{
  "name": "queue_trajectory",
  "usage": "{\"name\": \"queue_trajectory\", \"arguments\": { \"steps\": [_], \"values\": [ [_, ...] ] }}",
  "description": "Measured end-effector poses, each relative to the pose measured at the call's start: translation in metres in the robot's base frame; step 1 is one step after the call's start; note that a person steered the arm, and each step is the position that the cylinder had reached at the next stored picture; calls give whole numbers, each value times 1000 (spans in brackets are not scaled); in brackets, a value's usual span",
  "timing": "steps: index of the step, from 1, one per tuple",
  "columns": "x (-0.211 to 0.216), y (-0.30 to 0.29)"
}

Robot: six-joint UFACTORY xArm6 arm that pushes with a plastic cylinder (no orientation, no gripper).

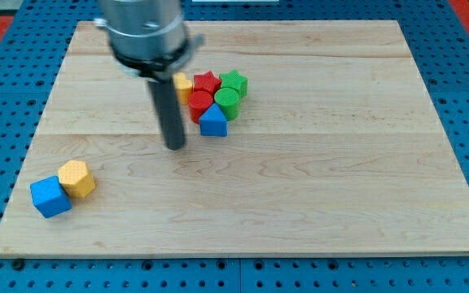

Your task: Slide the green blocks red star and yellow heart to center left of the board

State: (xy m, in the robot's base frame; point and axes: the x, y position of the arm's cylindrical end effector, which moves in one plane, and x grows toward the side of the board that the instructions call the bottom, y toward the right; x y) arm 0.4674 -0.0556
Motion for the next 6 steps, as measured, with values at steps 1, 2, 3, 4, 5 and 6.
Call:
{"name": "queue_trajectory", "arguments": {
  "steps": [1,2,3,4,5,6],
  "values": [
    [-35,67],
    [-64,56],
    [-76,36],
    [-78,78],
    [-108,131],
    [-118,82]
  ]
}}
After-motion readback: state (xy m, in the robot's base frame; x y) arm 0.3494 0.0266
